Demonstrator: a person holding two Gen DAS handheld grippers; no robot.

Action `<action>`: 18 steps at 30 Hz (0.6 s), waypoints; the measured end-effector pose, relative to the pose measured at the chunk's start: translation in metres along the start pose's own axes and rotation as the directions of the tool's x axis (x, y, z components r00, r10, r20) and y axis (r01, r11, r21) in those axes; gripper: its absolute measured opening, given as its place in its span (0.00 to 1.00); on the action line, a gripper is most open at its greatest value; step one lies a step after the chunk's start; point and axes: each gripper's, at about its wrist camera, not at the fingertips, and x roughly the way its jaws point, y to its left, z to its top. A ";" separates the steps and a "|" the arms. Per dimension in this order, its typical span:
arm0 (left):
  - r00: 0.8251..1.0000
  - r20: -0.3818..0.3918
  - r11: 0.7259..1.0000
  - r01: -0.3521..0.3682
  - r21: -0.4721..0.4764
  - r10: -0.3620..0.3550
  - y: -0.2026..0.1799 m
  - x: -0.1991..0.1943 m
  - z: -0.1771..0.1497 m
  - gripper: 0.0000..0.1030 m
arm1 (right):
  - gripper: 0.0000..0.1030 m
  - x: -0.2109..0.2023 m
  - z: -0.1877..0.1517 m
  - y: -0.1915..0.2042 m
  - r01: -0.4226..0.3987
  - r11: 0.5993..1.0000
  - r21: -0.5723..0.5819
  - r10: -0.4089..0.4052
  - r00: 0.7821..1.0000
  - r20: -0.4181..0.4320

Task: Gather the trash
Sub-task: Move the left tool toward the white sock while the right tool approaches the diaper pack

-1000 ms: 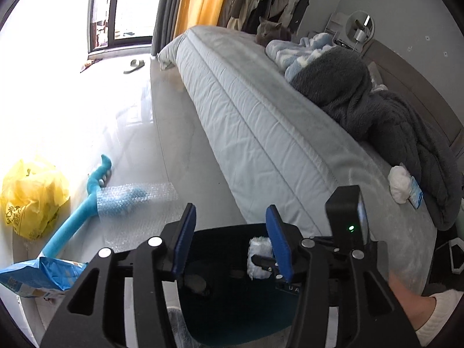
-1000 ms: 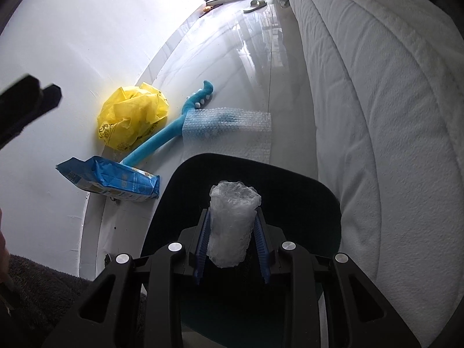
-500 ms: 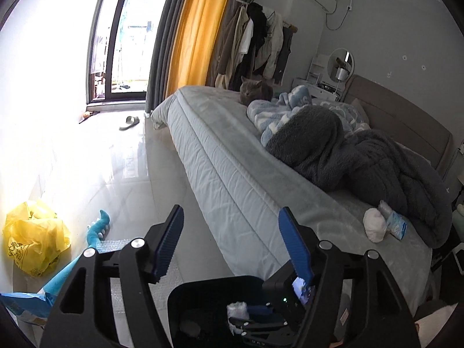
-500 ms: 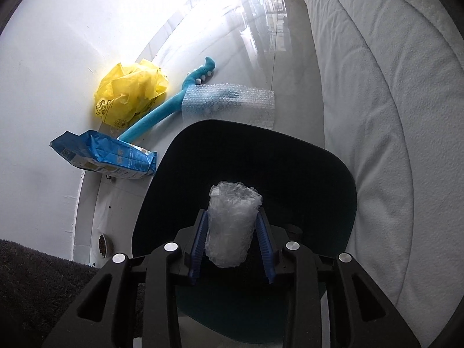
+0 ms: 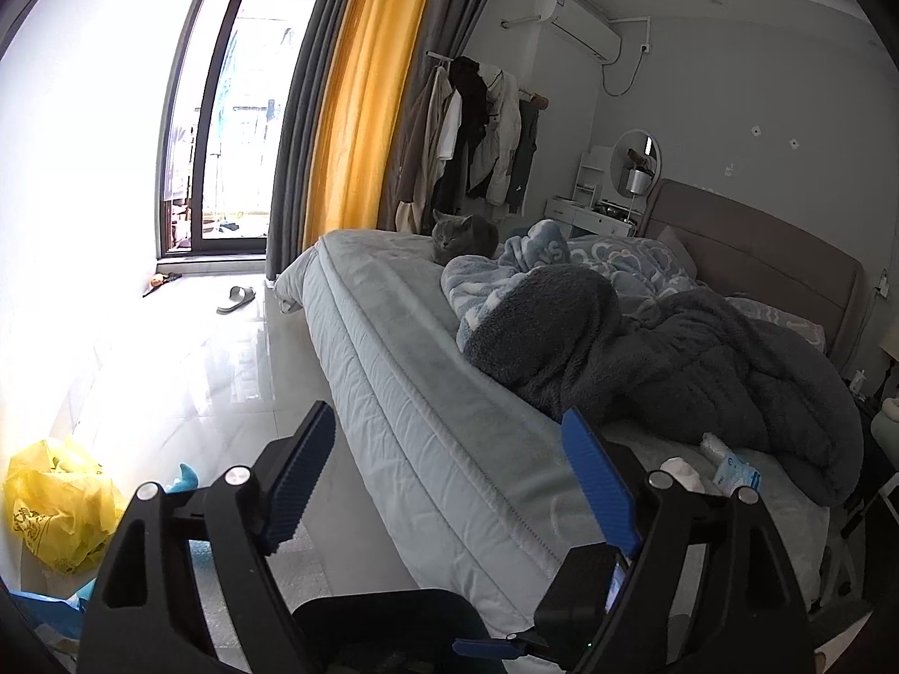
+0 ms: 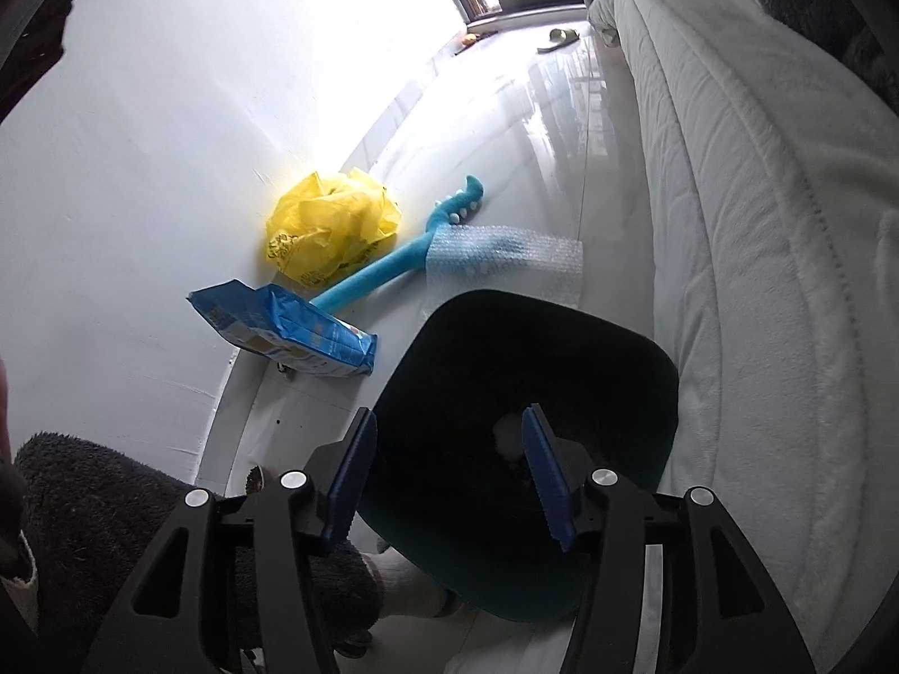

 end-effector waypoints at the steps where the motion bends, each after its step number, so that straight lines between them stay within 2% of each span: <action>1: 1.000 0.002 1.000 0.003 0.002 -0.003 -0.003 0.000 0.000 0.84 | 0.53 -0.009 -0.001 0.001 -0.010 1.000 -0.011 0.010 1.000 0.022; 5: 1.000 0.018 1.000 0.017 0.013 -0.018 -0.018 0.000 0.004 0.88 | 0.53 -0.044 -0.001 0.004 -0.010 0.999 -0.052 0.015 0.995 0.101; 9: 0.998 0.010 0.999 0.054 -0.006 -0.054 -0.029 0.004 0.005 0.90 | 0.55 -0.074 -0.007 -0.001 0.099 0.988 -0.114 -0.080 0.983 0.165; 18: 0.995 -0.031 0.996 0.092 -0.010 -0.092 -0.065 0.024 -0.002 0.93 | 0.56 -0.117 -0.028 -0.034 0.242 0.964 -0.110 -0.211 0.949 0.237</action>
